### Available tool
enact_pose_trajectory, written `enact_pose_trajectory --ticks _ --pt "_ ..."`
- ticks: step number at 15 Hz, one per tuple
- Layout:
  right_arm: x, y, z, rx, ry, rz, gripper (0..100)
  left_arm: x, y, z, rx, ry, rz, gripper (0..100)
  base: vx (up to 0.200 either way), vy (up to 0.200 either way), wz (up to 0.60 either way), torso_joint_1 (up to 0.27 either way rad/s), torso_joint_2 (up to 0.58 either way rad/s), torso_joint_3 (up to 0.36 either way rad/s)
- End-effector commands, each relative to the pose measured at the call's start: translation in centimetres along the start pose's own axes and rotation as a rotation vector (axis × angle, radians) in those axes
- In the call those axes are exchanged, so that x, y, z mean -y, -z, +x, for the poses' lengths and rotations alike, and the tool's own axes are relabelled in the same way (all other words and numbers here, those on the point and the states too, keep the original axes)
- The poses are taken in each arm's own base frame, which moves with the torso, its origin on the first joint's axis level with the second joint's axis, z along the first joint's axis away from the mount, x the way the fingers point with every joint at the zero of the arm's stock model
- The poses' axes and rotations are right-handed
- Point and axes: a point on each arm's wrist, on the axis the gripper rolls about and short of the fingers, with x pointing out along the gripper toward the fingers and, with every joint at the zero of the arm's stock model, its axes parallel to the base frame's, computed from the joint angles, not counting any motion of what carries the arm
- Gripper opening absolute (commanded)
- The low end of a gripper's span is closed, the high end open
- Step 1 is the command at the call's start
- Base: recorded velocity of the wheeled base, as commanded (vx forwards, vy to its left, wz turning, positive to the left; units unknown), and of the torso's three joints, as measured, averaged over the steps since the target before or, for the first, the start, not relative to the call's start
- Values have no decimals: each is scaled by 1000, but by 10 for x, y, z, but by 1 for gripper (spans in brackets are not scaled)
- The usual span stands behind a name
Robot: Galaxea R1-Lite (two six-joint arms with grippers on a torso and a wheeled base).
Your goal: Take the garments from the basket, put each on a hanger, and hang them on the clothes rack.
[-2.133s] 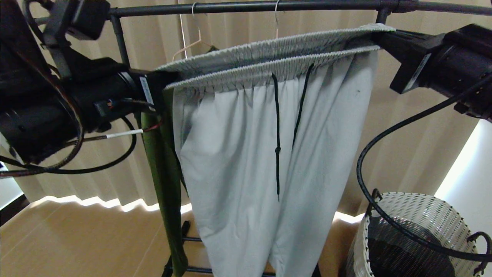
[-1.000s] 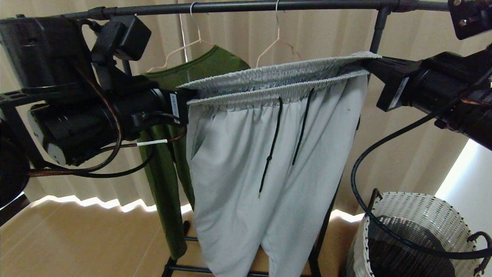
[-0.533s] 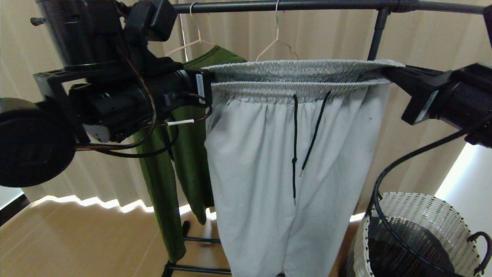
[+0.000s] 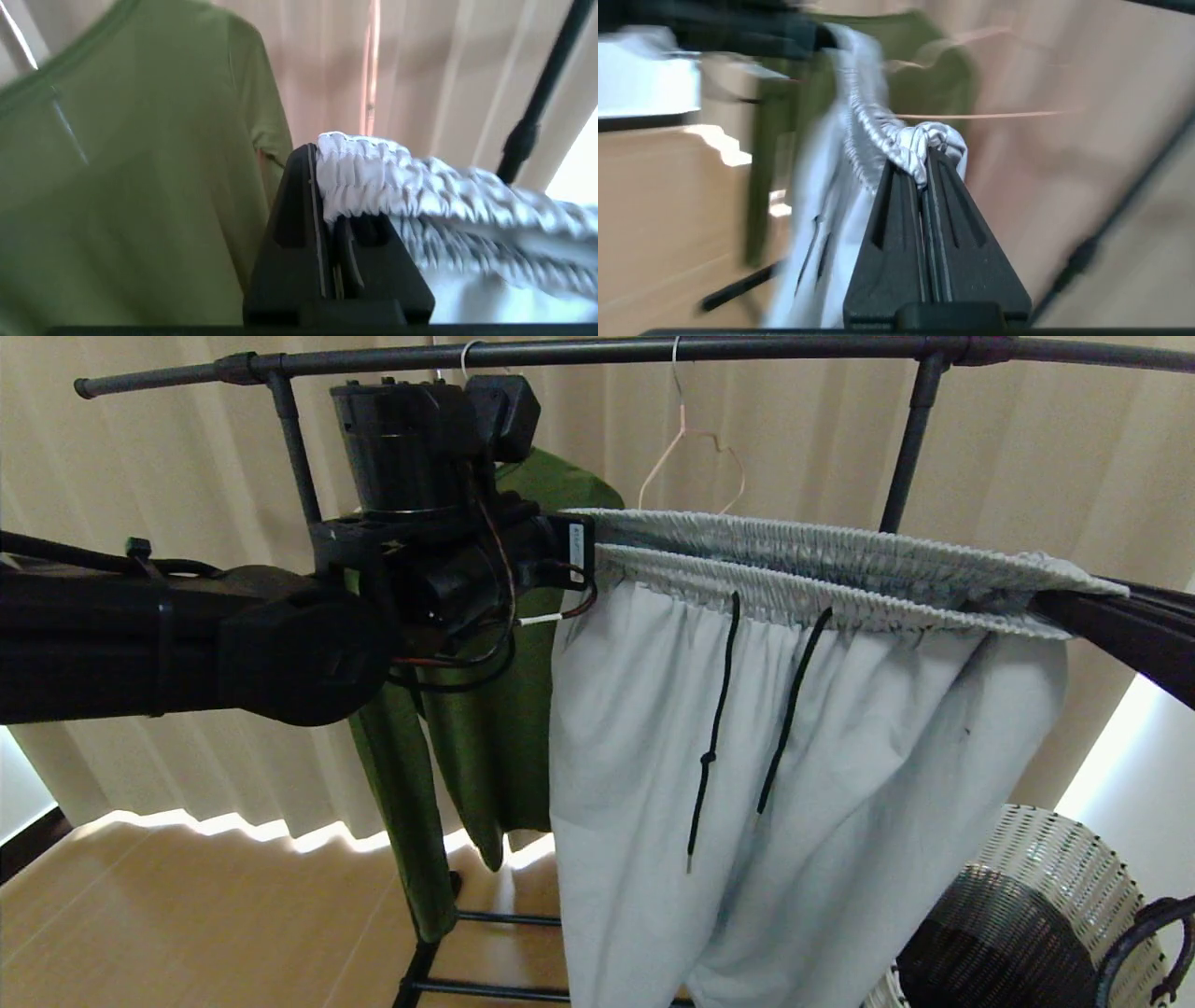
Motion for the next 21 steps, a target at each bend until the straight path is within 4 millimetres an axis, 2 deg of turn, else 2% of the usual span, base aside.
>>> enact_pose_trajectory --ticks 1,5,7,9,13,14,16,17,18,21 --pt "-2 -4 -13 35 1 -7 0 2 8 6 -17 -3 4 0 0 0 0 0 0 0" --pt "2 1 -6 -2 28 -6 0 1 13 4 -37 -27 -8 0 0 0 0 0 0 0" --pt "19 14 4 -70 124 -6 0 -3 11 -12 -54 -26 -9 0 0 0 0 0 0 0" --pt "28 19 12 -97 157 5 0 -6 10 -27 -67 -18 -6 0 0 0 0 0 0 0" --pt "49 33 66 -54 177 23 0 -15 1 -77 -84 72 -1 0 0 0 0 0 0 0" --pt "50 34 70 -47 181 24 0 -16 1 -80 -83 77 0 0 0 0 0 0 0 0" --pt "64 38 102 45 196 52 0 -20 0 -110 -80 167 1 0 0 0 0 0 0 0" --pt "64 38 103 48 196 52 0 -20 1 -111 -81 175 1 0 0 0 0 0 0 0" --pt "73 38 125 86 199 69 0 -21 0 -131 -67 298 21 0 0 0 0 0 0 0" --pt "80 41 145 114 201 79 0 -22 -1 -150 -46 401 49 0 0 0 0 0 0 0"
